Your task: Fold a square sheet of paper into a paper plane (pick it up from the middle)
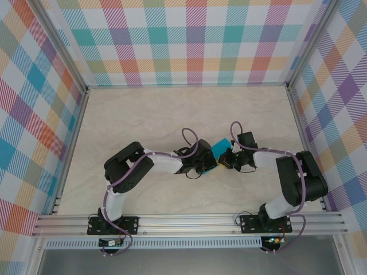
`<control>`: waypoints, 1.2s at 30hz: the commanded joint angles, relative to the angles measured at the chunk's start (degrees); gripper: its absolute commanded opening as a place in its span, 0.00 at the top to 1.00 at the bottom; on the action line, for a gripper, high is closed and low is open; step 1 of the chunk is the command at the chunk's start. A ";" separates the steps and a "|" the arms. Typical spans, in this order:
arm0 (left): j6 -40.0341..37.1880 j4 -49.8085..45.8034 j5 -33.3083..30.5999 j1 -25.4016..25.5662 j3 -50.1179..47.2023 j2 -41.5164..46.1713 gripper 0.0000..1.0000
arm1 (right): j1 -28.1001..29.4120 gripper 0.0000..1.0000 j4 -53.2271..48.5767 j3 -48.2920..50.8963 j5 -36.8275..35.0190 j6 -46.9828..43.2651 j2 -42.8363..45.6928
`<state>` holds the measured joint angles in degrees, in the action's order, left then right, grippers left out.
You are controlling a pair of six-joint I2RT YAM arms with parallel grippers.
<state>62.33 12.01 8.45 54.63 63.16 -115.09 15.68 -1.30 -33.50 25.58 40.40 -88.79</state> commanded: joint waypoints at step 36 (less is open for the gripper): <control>-4.36 1.18 1.04 0.14 -3.68 1.29 0.89 | -1.44 1.00 0.97 -0.22 -2.18 1.16 -0.59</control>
<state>58.89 15.51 9.93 54.57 61.30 -115.00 14.92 -1.06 -33.45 24.75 40.99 -88.92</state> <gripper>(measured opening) 0.109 0.044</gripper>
